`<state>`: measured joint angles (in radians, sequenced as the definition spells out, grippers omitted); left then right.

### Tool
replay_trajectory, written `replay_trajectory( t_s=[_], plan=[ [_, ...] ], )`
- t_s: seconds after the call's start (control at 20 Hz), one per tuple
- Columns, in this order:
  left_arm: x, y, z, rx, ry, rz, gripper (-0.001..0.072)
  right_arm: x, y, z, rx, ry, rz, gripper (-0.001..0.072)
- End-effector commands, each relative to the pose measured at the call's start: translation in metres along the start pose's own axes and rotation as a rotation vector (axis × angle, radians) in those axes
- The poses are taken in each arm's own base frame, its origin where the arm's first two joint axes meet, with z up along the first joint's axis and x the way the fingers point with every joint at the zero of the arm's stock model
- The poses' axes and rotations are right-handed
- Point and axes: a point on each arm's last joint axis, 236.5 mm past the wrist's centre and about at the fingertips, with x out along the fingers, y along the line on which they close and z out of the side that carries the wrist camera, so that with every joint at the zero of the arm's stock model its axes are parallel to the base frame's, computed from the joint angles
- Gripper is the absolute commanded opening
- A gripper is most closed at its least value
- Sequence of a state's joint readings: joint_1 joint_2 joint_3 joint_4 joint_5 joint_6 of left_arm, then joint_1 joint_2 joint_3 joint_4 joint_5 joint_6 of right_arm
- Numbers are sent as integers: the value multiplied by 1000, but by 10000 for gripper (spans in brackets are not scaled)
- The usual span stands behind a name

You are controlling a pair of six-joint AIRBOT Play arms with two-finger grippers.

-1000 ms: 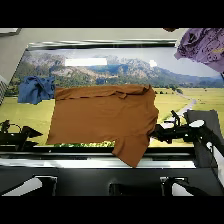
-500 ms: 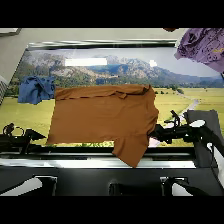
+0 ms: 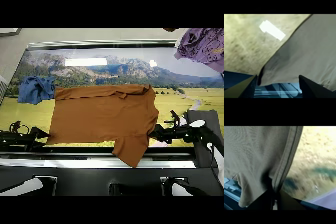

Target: Fold the clothes and pants, and hang the long-sleeved shirts on hangers.

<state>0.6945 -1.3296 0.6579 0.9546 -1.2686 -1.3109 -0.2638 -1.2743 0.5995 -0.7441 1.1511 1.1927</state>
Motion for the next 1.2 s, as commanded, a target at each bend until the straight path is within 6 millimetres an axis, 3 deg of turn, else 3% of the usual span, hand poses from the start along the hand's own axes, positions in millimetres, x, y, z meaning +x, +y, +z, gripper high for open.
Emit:
replay_trajectory(
  t_s=[0.0, 0.05, 0.1, 0.15, 0.2, 0.25, 0.3, 0.45, 0.55, 0.65, 0.8, 0.9, 0.95, 1.05, 1.15],
  plan=[
    [10, 1, 1, 29, 10, 31, 588, 0, 1, 0, -5, 2, 1, 29],
    [11, 0, 0, 31, 15, 32, 552, 0, 1, 0, -4, 2, 1, 29],
    [12, 0, 0, 32, 18, 33, 367, 0, 1, 0, -5, 2, 1, 29],
    [12, 0, 0, 32, 18, 32, 259, 0, 1, 0, -5, 1, 1, 29],
    [12, 0, 0, 33, 18, 33, 222, -1, 2, 0, -9, -4, 1, 29],
    [12, 0, 0, 34, 18, 32, 65, -3, 3, 1, -15, -11, 1, 29],
    [12, -2, 0, 47, 16, 23, 15, -5, 5, 2, -23, -24, 0, 29],
    [4, -30, 13, 80, -31, -63, 14, -20, 19, 12, -76, -79, 4, 28],
    [-11, -61, 29, 183, -105, -80, 13, -42, 42, 38, -137, -170, 18, 28],
    [-35, -105, 48, 323, -215, -66, 13, -75, 79, 73, -209, -294, 56, 27],
    [-103, -200, 71, 513, -449, -100, 13, -149, 151, 121, -370, -504, 96, 27],
    [-173, -268, 72, 635, -630, -138, 13, -217, 213, 136, -513, -662, 111, 27],
    [-214, -299, 64, 695, -725, -152, 13, -256, 248, 135, -592, -751, 121, 27],
    [-295, -345, 35, 797, -926, -160, 13, -328, 310, 112, -737, -913, 128, 27],
    [-369, -366, -7, 846, -1125, -149, 13, -395, 356, 69, -864, -1085, 94, 27]
  ],
)
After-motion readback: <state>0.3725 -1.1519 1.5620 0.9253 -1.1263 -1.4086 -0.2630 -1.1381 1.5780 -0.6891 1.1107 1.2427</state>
